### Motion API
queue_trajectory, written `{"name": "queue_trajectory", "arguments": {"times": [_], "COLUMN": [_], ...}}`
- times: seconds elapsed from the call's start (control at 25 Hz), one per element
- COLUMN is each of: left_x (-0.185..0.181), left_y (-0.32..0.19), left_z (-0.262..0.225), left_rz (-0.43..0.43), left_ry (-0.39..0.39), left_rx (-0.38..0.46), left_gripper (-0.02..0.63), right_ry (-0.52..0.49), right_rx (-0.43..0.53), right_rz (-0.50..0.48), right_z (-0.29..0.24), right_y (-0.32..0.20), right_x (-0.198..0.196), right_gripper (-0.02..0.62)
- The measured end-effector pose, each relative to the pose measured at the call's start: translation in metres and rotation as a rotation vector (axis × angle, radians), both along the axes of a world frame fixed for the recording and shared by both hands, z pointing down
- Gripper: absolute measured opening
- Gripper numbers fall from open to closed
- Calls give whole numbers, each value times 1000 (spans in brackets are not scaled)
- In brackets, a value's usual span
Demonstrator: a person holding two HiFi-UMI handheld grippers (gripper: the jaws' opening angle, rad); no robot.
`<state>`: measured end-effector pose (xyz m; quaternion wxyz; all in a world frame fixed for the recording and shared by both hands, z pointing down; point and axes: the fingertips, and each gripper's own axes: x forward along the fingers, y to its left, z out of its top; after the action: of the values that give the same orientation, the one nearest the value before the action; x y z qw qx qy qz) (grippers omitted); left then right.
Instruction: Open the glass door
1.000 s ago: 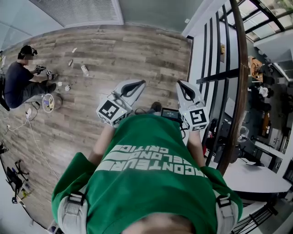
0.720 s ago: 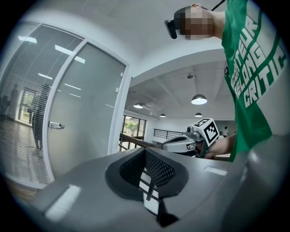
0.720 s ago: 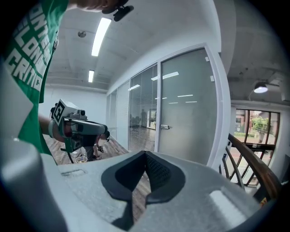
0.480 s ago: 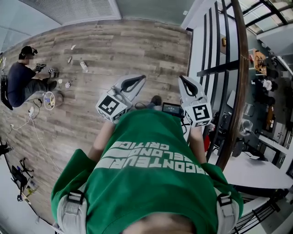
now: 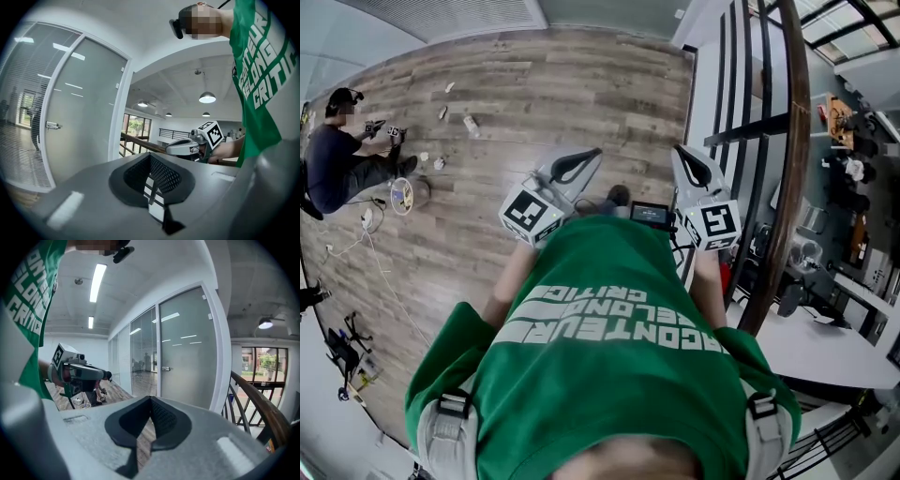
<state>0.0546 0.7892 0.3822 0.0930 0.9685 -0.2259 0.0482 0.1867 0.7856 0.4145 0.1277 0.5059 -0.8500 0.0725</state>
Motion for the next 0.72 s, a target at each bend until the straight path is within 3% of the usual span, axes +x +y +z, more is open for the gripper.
{"name": "queue_trajectory", "arguments": {"times": [0.4,0.72], "left_x": [15,45], "left_y": [8,25], "left_z": [5,4], "left_rz": [39,106], "left_ry": [-8,20], "left_rx": [10,4], "left_gripper": [15,15], "right_ry": [-8,8], "right_rx": [36,11], "right_rz": [26,66], "right_z": [1,3], "right_y": [9,32], "right_x": [14,35], "right_gripper": [-8,-8]}}
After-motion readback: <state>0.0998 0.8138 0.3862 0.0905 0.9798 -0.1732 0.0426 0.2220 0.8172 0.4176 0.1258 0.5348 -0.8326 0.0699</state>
